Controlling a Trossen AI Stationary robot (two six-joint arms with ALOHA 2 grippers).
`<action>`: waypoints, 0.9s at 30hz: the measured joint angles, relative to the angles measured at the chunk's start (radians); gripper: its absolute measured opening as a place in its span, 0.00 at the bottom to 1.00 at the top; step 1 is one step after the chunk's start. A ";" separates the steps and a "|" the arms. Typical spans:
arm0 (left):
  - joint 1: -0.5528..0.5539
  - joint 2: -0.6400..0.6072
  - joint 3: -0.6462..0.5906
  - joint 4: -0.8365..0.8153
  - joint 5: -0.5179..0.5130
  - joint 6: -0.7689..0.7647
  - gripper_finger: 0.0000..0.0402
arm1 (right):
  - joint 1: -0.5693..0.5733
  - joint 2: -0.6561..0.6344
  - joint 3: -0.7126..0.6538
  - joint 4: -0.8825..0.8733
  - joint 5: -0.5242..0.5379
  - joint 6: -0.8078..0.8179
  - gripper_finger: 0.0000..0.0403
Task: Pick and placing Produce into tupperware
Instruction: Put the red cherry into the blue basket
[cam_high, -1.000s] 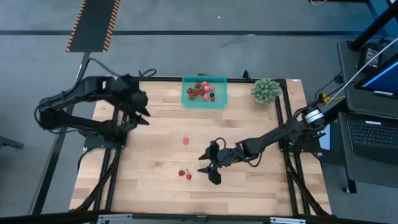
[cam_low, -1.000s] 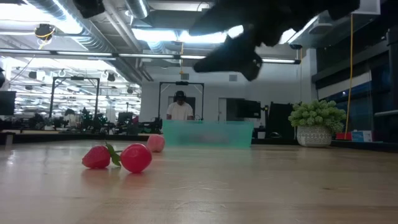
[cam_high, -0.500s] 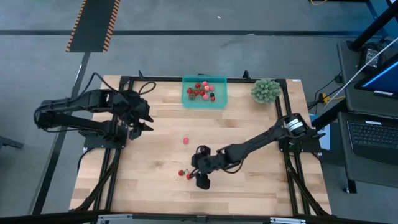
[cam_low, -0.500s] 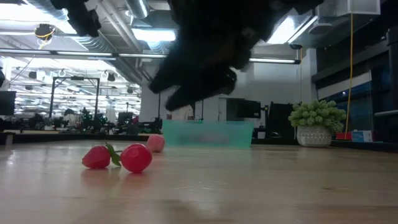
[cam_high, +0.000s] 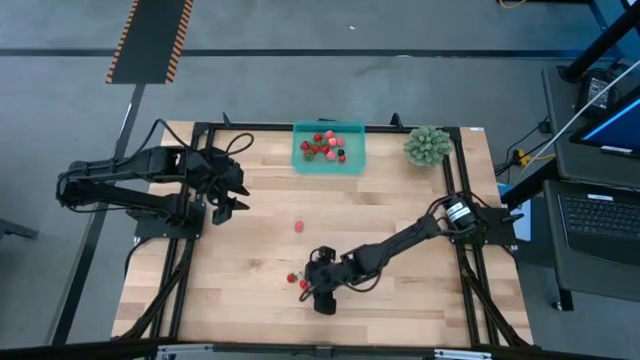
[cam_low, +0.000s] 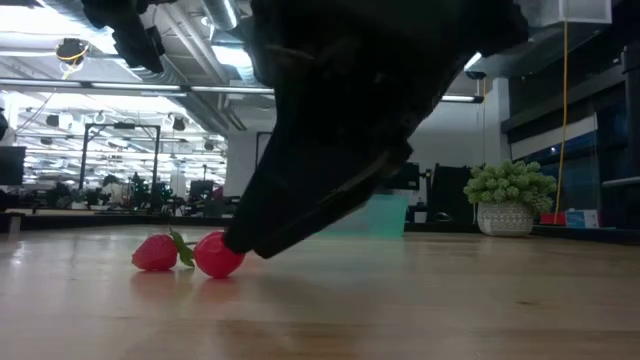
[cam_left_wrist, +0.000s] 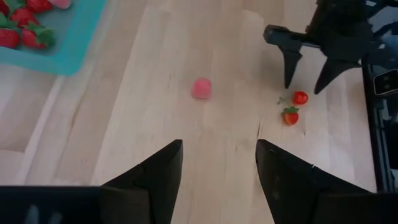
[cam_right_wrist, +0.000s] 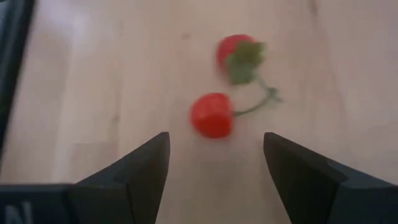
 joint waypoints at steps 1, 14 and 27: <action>0.000 0.000 0.000 0.000 0.000 0.001 0.49 | 0.003 0.001 0.000 0.003 -0.001 0.001 0.65; 0.000 0.000 0.000 0.022 -0.018 0.001 0.49 | 0.001 0.001 0.000 0.043 0.004 -0.014 0.65; 0.000 0.000 0.000 0.018 -0.018 0.002 0.49 | 0.002 0.035 0.000 0.082 0.032 -0.007 0.65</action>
